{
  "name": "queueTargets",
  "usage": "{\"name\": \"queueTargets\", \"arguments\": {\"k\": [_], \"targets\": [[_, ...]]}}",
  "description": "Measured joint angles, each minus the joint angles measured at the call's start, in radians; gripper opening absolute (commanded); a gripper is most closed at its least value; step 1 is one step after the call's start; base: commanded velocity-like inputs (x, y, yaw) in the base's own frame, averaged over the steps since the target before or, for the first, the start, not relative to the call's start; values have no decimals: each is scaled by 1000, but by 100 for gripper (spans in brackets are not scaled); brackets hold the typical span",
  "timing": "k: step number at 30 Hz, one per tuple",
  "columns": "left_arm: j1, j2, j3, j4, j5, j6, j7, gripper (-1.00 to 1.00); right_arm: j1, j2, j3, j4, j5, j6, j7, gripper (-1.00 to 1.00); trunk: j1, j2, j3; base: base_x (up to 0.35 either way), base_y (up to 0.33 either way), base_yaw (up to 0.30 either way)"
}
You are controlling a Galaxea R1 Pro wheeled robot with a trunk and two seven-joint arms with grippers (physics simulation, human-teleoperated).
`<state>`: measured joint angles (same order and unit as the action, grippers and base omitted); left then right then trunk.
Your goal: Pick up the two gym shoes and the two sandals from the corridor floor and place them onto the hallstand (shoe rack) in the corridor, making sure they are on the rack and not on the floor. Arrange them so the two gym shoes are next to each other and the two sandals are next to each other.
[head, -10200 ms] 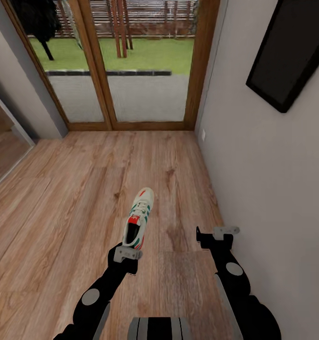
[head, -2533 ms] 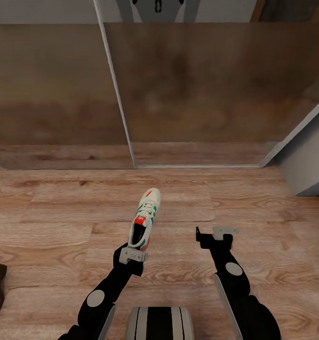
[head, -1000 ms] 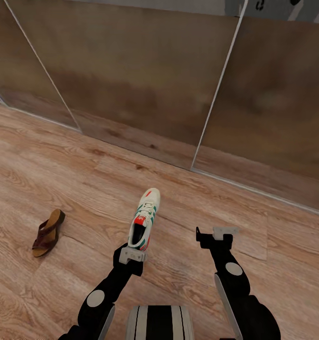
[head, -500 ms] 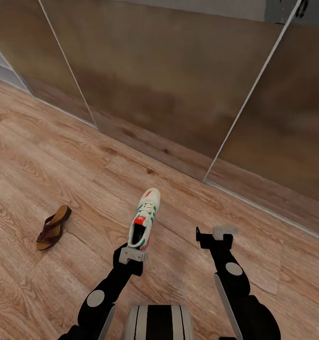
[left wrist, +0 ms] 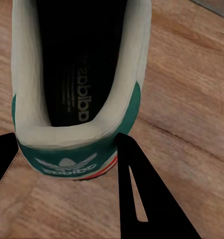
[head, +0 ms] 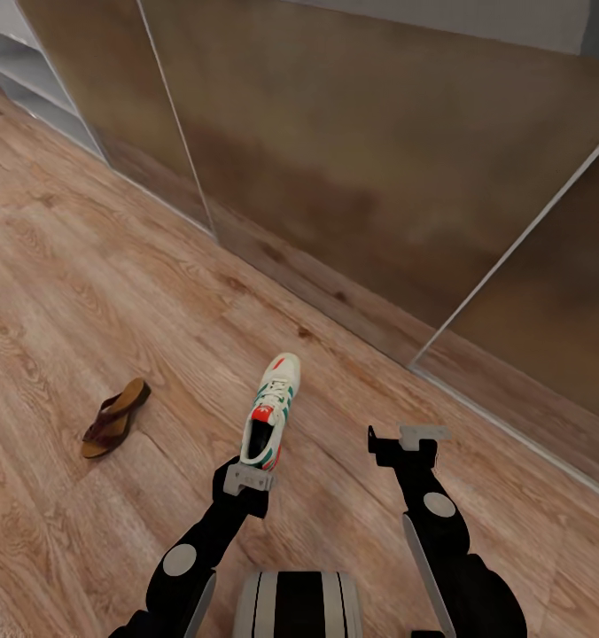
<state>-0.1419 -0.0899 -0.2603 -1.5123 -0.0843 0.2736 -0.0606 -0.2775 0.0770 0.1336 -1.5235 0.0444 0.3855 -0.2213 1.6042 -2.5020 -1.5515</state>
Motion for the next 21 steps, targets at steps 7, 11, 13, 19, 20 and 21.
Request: {"name": "queueTargets", "arguments": {"k": [7, 11, 13, 19, 20, 21], "targets": [[0, 0, 0, 0, 0, 0, 0, -100, 0, 0, 0, 0, 0, 0, 0, 100, 0, 0, -4, 177, -152, 289], [0, 0, 0, 0, 0, 0, 0, -100, 0, 0, 0, 0, 0, 0, 0, 100, 0, 0, -6, 175, -151, 289], [0, 0, 0, 0, 0, 0, 0, -100, 0, 0, 0, 0, 0, 0, 0, 100, 0, 0, -7, 172, -150, 289], [1, 0, 0, 0, 0, 0, 0, -100, 0, 0, 0, 0, 0, 0, 0, 100, 0, 0, -10, 164, -142, 289], [0, 0, 0, 0, 0, 0, 0, -100, 0, 0, 0, 0, 0, 0, 0, 100, 0, 0, -10, 156, -134, 289], [0, 0, 0, 0, 0, 0, 0, -100, 0, 0, 0, 0, 0, 0, 0, 100, 0, 0, -11, 148, -128, 289]]}}
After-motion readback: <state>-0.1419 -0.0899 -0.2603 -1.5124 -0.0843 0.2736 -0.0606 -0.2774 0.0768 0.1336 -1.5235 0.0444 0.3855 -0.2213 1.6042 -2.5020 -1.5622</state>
